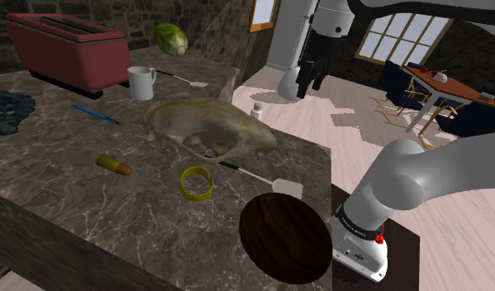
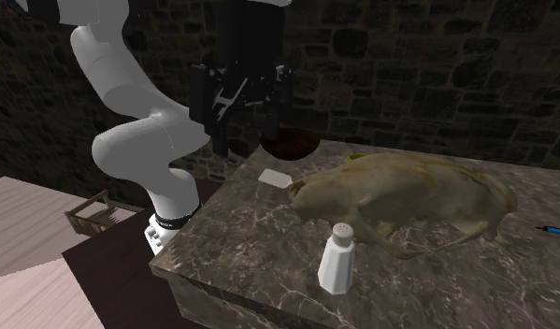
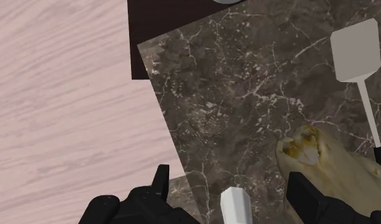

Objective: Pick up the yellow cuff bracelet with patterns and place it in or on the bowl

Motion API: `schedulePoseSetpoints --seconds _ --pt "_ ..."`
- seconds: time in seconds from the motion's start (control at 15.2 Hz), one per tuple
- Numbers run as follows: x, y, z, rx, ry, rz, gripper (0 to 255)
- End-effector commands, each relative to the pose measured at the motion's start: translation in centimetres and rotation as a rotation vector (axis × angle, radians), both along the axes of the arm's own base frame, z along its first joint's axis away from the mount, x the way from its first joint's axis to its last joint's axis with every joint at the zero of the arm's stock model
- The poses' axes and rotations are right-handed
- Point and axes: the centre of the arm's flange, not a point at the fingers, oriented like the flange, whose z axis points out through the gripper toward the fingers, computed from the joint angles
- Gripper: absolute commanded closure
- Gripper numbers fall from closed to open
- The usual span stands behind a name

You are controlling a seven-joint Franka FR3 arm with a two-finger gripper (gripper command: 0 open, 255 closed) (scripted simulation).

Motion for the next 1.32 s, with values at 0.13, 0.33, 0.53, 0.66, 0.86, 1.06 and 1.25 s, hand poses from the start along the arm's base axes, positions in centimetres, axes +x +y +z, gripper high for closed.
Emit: schedulePoseSetpoints --seconds 0.13,0.33,0.53,0.66,0.86,1.06,1.25 --pt "0.4 2.4 -0.9 0.000 -0.003 0.001 0" --pt "0.9 6.1 -2.4 -0.001 -0.006 0.003 0" --pt "1.4 9.8 -3.8 -0.002 -0.010 0.004 0" --pt "1.8 12.2 -4.7 -0.002 -0.013 0.005 0" --pt "2.3 15.9 -6.2 -0.002 -0.016 0.007 0" --pt "2.8 19.5 -7.6 -0.003 -0.020 0.008 0" --pt "3.4 23.2 -9.0 -0.004 -0.024 0.010 0"
